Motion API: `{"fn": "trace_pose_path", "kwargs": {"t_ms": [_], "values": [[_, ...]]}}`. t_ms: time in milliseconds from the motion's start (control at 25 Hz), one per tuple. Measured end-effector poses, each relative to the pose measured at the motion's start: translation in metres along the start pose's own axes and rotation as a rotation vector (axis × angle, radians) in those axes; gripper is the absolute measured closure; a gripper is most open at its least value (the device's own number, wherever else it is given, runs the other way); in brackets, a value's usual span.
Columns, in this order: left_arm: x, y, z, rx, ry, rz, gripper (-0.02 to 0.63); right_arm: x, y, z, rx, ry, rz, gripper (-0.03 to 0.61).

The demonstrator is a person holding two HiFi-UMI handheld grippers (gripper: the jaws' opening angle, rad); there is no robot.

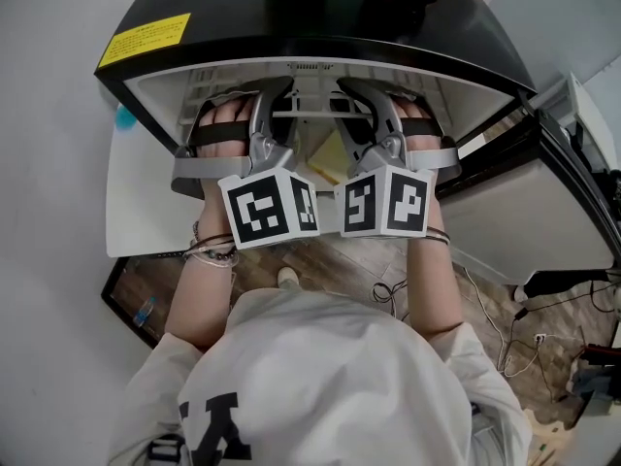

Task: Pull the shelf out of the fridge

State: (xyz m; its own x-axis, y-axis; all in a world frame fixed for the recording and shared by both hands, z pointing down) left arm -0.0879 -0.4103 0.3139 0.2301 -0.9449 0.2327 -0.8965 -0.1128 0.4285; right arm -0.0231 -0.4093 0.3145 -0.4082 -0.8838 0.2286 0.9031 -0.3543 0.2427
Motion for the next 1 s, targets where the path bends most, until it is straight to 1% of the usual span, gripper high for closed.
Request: {"fn": "trace_pose_path", "kwargs": {"t_ms": [160,560,760,1000], "values": [[-0.007,0.0,-0.003,-0.006,0.015,0.009,0.535,-0.006,-0.003,0.003,-0.003,-0.006,-0.009,0.486],[-0.027,-0.004,-0.012,0.001,-0.006,0.011,0.537,-0.027,-0.008,0.01,0.0,0.001,-0.012,0.485],[-0.034,-0.005,-0.013,0.016,-0.043,-0.001,0.537,-0.036,-0.011,0.012,0.008,0.072,-0.023,0.48],[-0.048,-0.006,-0.019,0.035,-0.1,-0.04,0.535,-0.049,-0.013,0.018,-0.003,0.149,-0.041,0.465]]}}
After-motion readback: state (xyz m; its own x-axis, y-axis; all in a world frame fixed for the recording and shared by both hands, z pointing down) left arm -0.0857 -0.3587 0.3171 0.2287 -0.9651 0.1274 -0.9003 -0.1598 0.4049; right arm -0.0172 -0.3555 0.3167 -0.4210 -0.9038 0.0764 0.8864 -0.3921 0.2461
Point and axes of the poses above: the fingertips, and each gripper's own axes: x forward along the fingers, z to its left, y out of its underside, the point moved 4 cm from there along -x, backward along the fingers, and after that the axes turned 6 degrees about -x, right-handed, at the moved point
